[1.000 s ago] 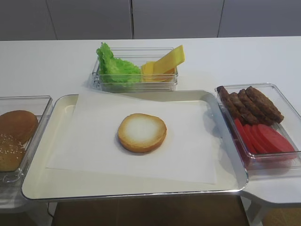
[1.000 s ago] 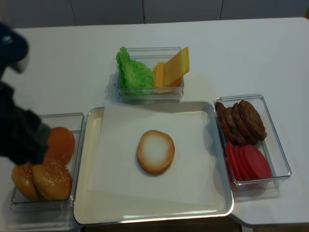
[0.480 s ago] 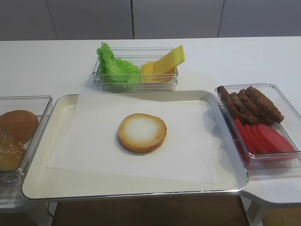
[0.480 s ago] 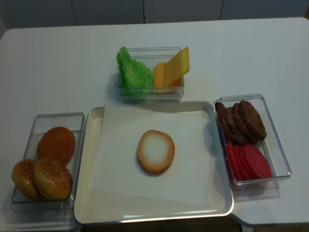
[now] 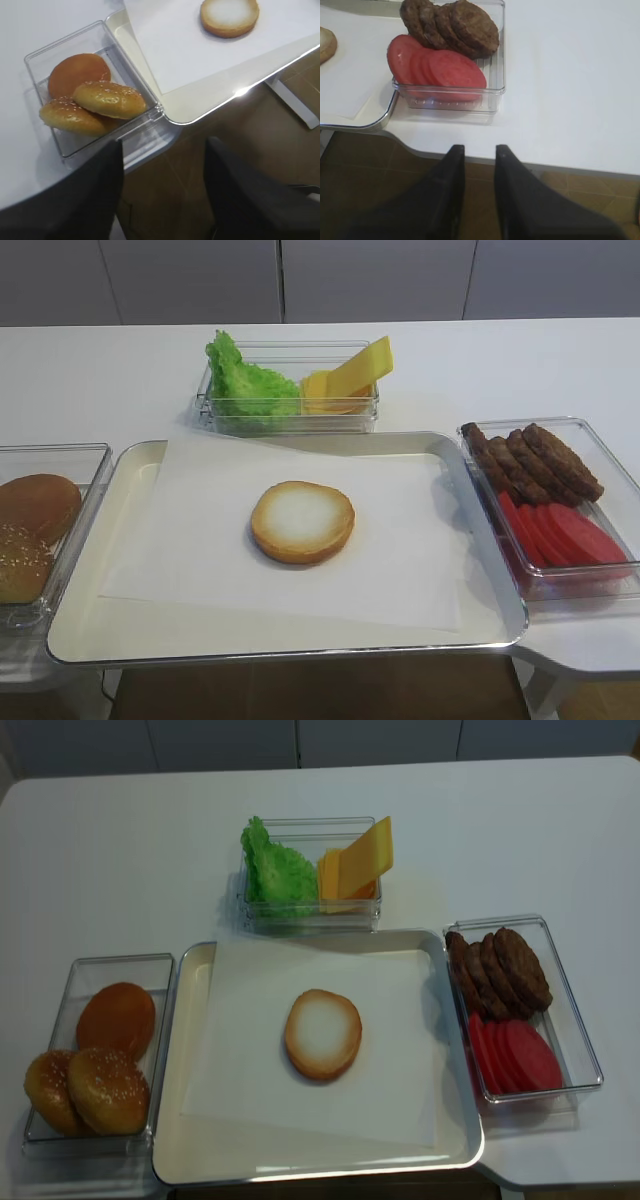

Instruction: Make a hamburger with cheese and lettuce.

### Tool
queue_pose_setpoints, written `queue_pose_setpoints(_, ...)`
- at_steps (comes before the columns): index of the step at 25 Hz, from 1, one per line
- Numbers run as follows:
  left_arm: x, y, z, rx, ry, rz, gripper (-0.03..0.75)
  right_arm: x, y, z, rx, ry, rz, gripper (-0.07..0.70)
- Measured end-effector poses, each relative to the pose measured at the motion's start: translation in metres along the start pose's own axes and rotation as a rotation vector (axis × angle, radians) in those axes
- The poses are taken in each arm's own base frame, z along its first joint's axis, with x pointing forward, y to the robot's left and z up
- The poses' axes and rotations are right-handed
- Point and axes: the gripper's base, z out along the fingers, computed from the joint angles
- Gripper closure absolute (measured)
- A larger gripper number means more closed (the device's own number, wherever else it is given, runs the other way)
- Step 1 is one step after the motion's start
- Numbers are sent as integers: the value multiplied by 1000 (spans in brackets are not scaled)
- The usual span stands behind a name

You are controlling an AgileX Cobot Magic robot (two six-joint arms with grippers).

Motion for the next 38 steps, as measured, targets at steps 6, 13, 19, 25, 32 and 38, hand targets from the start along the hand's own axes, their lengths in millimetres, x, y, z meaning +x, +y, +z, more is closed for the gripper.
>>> queue_pose_setpoints(6,30,-6,4,41,-39,12,328,0,0,0,0,0,0,451)
queue_pose_setpoints(13,49,-6,18,37,-16,45,328,0,0,0,0,0,0,451)
queue_pose_setpoints(19,53,-5,30,22,4,55,328,0,0,0,0,0,0,451)
queue_pose_setpoints(25,53,-1,37,-30,-15,48,329,0,0,0,0,0,0,451)
queue_pose_setpoints(32,54,0,39,-33,-13,47,330,0,0,0,0,0,0,451)
queue_pose_setpoints(38,54,0,39,-33,-15,45,330,0,0,0,0,0,-4,451)
